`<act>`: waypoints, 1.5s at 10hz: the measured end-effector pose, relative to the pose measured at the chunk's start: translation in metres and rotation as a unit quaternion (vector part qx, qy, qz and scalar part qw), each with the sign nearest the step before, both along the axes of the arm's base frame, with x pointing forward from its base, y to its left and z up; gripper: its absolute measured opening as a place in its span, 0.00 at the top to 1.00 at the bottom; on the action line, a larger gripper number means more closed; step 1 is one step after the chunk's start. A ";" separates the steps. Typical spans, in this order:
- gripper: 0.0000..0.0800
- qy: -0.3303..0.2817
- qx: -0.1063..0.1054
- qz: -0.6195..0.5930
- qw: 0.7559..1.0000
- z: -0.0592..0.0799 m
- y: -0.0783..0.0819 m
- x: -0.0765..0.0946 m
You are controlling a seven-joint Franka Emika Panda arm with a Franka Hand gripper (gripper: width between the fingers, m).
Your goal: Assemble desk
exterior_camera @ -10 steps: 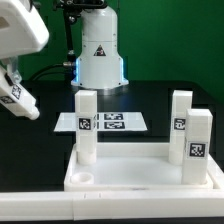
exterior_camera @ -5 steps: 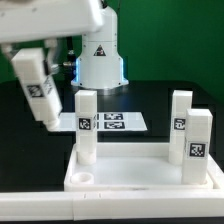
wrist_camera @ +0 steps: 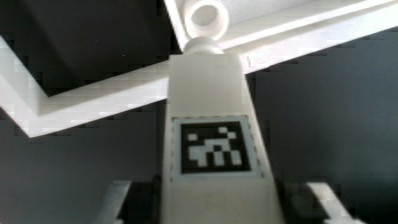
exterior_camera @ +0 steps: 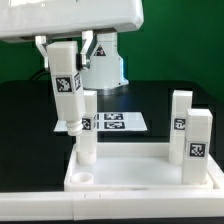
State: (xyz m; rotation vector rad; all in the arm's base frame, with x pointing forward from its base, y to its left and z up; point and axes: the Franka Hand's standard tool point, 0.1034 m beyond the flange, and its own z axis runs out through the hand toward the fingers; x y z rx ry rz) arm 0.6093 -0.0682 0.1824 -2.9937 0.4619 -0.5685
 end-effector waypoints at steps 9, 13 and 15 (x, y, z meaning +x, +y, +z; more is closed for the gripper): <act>0.64 -0.020 -0.040 0.016 0.999 -0.053 0.023 0.006; 0.64 -0.014 -0.042 0.015 0.999 -0.063 0.021 0.005; 0.64 -0.014 -0.043 0.014 0.999 -0.063 0.019 0.005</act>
Offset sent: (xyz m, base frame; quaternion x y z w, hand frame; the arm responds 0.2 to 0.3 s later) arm -0.0079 0.0085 -0.0465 -0.0505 0.1316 -0.0144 0.9899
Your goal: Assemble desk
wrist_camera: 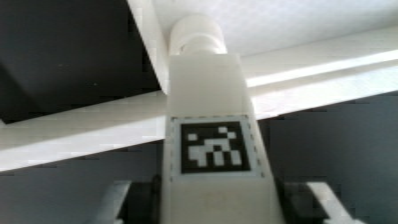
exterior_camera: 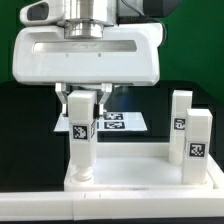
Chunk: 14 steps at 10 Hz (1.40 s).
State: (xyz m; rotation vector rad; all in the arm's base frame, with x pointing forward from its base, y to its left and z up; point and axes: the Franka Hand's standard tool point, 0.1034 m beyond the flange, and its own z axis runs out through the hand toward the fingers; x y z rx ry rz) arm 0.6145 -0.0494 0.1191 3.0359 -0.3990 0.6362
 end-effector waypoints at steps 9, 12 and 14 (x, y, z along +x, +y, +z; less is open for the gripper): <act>0.64 -0.024 -0.010 0.001 1.000 0.000 0.001 0.007; 0.64 -0.023 -0.008 0.003 1.000 0.000 0.004 0.008; 0.64 -0.021 -0.009 0.002 1.000 -0.003 0.003 0.007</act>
Offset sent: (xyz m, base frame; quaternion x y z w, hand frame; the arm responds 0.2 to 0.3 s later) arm 0.0016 0.0038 -0.0140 -0.0103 0.0143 0.0052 0.9998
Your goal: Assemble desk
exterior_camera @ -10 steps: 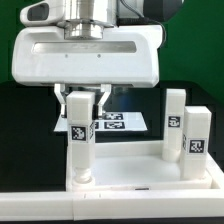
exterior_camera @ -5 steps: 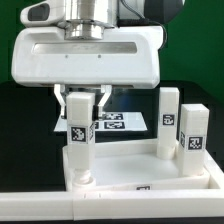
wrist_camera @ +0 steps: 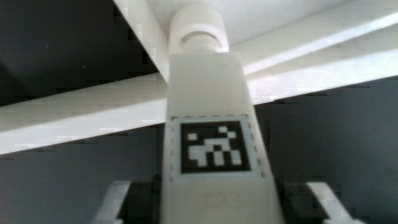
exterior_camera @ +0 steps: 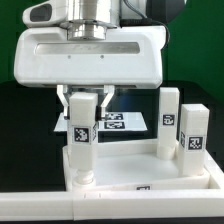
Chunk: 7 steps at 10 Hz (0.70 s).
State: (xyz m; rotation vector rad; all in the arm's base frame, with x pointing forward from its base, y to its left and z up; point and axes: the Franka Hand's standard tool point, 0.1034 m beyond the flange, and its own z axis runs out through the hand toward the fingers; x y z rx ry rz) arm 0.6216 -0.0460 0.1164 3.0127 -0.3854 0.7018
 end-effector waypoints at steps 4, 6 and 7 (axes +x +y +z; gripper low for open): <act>0.64 0.001 -0.004 -0.005 1.000 -0.012 -0.005 -0.003; 0.64 0.000 -0.003 -0.007 1.000 -0.012 -0.004 -0.002; 0.64 0.000 -0.003 -0.007 1.000 -0.012 -0.002 -0.002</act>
Offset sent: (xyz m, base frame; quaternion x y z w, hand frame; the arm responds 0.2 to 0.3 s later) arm -0.0014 0.0039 -0.0179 0.0322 0.0023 0.0334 0.9989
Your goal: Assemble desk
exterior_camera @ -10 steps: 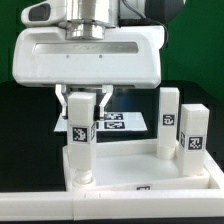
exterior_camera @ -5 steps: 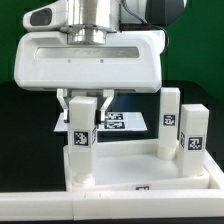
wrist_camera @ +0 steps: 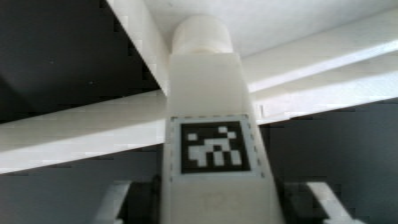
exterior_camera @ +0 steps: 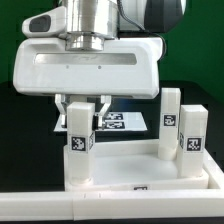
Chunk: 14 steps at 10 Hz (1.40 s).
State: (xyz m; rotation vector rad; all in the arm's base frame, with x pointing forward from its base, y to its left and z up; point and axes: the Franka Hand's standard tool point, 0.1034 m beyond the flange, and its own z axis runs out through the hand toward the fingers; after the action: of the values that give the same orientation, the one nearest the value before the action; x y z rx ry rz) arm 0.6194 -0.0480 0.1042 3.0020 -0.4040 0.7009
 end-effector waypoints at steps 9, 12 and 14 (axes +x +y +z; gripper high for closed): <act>0.19 0.180 0.083 -0.009 0.980 0.018 -0.012 0.007; 0.24 0.222 0.099 -0.016 0.970 0.014 -0.008 0.008; 0.46 0.223 0.101 -0.024 0.969 0.013 -0.007 0.007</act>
Offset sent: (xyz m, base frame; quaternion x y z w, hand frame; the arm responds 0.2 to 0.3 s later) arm 0.0000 0.0000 0.0000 0.0000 0.0000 0.0000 1.0000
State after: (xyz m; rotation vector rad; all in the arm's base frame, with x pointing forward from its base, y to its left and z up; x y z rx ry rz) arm 0.6267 -0.0554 0.1173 3.1899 -0.5444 -0.0337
